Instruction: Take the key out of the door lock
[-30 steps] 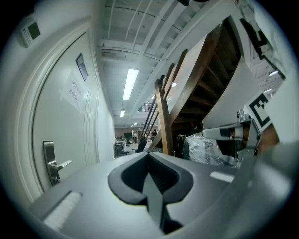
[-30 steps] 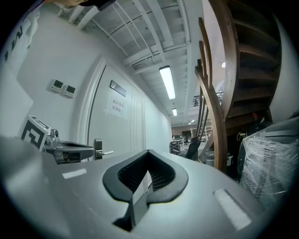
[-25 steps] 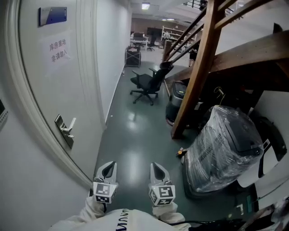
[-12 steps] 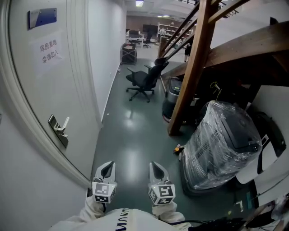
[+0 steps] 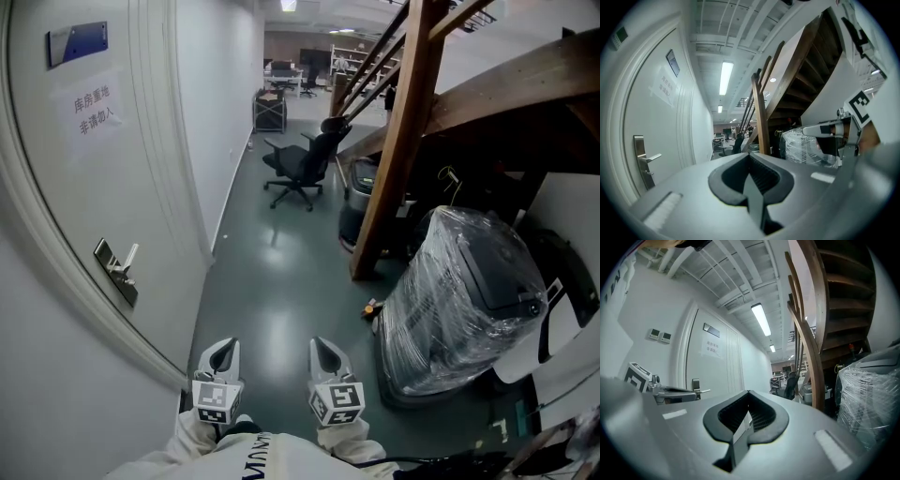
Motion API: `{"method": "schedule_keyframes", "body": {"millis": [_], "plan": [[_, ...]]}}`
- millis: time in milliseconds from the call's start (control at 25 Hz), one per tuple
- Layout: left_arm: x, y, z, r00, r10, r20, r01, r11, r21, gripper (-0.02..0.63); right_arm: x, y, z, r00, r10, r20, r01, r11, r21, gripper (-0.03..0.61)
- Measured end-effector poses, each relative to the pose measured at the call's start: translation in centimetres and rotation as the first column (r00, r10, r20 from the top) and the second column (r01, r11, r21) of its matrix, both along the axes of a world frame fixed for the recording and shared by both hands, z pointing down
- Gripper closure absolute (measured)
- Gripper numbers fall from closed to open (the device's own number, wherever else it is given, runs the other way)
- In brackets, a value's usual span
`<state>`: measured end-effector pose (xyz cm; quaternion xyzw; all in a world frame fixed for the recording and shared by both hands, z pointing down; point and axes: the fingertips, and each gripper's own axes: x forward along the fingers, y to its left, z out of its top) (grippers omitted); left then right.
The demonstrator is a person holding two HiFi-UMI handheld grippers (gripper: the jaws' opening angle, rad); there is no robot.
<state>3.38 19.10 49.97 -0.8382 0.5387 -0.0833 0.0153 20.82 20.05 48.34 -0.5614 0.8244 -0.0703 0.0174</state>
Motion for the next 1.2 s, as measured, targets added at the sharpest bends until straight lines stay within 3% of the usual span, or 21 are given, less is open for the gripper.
{"method": "schedule_keyframes", "body": {"millis": [280, 640, 1200], "plan": [[1.3, -3.0, 0.8, 1.000, 0.023, 0.006, -0.023, 1.000, -0.012, 0.614, 1.0, -2.5, 1.3, 1.000, 0.011, 0.009, -0.011, 1.000, -0.028, 0.581], [2.2, -10.9, 1.1, 0.998, 0.058, -0.015, -0.058, 0.998, -0.016, 0.614, 1.5, -9.6, 1.4, 0.999, 0.041, -0.013, -0.041, 0.998, -0.039, 0.581], [-2.4, -24.5, 0.4, 0.999, 0.053, -0.013, -0.053, 0.999, -0.005, 0.614, -3.5, -23.6, 0.6, 1.000, 0.017, -0.023, -0.018, 0.999, -0.030, 0.581]]}}
